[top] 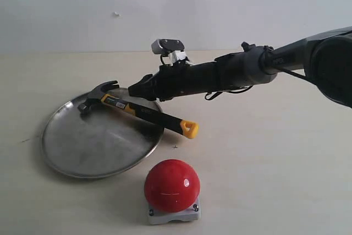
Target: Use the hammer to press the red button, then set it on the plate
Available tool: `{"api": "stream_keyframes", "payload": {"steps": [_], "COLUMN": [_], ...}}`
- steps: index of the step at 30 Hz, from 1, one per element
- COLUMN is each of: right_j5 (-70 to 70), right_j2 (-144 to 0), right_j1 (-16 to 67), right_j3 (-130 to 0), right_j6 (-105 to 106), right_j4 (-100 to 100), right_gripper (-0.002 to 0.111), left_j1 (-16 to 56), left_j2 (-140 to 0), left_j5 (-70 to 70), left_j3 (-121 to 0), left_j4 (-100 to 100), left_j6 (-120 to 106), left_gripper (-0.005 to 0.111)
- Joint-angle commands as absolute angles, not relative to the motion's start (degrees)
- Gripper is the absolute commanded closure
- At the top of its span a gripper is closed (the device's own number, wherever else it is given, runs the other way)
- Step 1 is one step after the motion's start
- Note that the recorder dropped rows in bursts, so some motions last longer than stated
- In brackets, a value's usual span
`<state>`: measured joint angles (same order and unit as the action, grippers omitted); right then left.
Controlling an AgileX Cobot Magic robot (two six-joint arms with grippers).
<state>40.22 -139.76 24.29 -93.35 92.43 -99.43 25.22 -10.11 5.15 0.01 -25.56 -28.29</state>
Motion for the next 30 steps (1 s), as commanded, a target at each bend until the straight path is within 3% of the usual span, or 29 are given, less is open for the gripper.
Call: {"api": "stream_keyframes", "payload": {"steps": [1,6,11,20,25,30], "right_j5": [35.6,34.3,33.4,29.1,24.4,10.3], "right_j2": [-135.9,-131.6,-127.1,-119.6,-112.7,-103.3], "right_j1": [24.2,24.2,24.2,24.2,24.2,24.2], "right_j3": [-93.6,-93.6,-93.6,-89.6,-79.0,-63.5], "right_j6": [92.8,87.9,71.5,44.6,45.6,48.2], "right_j4": [-98.8,-90.3,-73.4,-46.1,-46.0,-46.1], "right_gripper": [0.071,0.081,0.108,0.108,0.108,0.108], "left_j1": [25.1,25.1,25.1,25.1,25.1,25.1], "left_j2": [-9.9,-9.9,-9.9,-9.9,-9.9,-9.9], "left_j5": [5.2,5.2,5.2,5.2,5.2,5.2], "left_j3": [0.0,0.0,0.0,0.0,0.0,0.0], "left_j4": [-25.7,-25.7,-25.7,-25.7,-25.7,-25.7], "left_j6": [-28.3,-28.3,-28.3,-28.3,-28.3,-28.3], "left_gripper": [0.107,0.107,0.107,0.107,0.107,0.107]}}
